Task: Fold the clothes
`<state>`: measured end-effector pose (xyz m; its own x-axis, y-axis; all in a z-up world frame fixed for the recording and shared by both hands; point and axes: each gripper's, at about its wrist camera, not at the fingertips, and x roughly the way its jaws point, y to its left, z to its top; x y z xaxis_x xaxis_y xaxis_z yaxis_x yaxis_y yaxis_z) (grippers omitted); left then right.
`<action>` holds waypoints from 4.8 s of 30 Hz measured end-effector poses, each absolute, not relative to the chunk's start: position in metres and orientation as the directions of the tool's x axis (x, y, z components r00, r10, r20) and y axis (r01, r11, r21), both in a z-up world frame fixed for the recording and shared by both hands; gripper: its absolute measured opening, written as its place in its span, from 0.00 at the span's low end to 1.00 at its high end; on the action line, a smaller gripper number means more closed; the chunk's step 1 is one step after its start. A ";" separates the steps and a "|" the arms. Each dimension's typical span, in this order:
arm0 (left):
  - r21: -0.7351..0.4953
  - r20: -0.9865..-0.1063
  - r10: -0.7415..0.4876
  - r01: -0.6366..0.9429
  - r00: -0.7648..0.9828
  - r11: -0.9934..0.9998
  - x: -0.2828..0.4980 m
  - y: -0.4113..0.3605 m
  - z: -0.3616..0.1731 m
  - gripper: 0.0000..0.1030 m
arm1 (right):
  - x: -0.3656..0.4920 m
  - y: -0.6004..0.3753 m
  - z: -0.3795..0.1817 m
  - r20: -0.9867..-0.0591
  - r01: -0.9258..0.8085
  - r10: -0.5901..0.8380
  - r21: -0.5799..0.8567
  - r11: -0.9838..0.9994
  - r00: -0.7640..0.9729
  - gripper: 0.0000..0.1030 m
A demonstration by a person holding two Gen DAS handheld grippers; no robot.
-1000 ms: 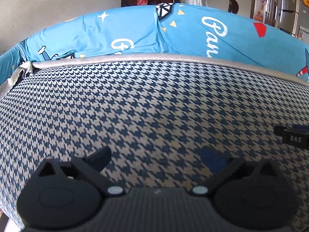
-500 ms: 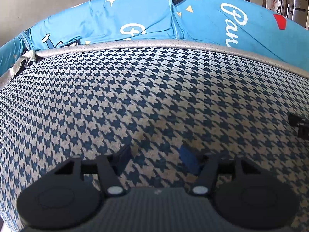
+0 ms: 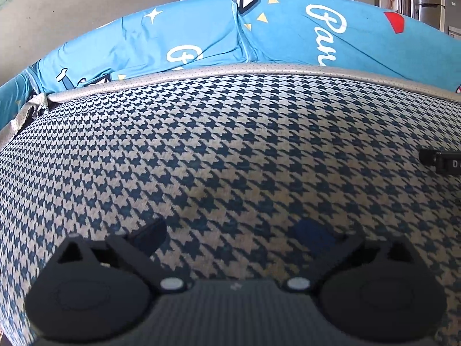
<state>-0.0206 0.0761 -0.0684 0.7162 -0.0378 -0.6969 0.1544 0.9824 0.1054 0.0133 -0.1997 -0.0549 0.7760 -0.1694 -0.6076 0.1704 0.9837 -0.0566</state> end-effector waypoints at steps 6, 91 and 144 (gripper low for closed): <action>0.099 -0.697 -0.069 0.191 0.713 0.977 -0.026 0.072 -0.063 0.81 | 0.014 -0.199 -0.055 -0.609 0.169 -0.169 -0.057 0.984 0.775 1.00; 0.060 -0.740 -0.206 0.367 0.641 0.928 -0.068 0.050 -0.032 1.00 | 0.013 -0.200 -0.055 -0.609 0.166 -0.165 -0.055 0.985 0.776 1.00; 0.078 -0.789 -0.037 0.161 0.613 0.984 -0.032 0.062 -0.048 1.00 | 0.013 -0.200 -0.054 -0.610 0.165 -0.165 -0.057 0.985 0.775 1.00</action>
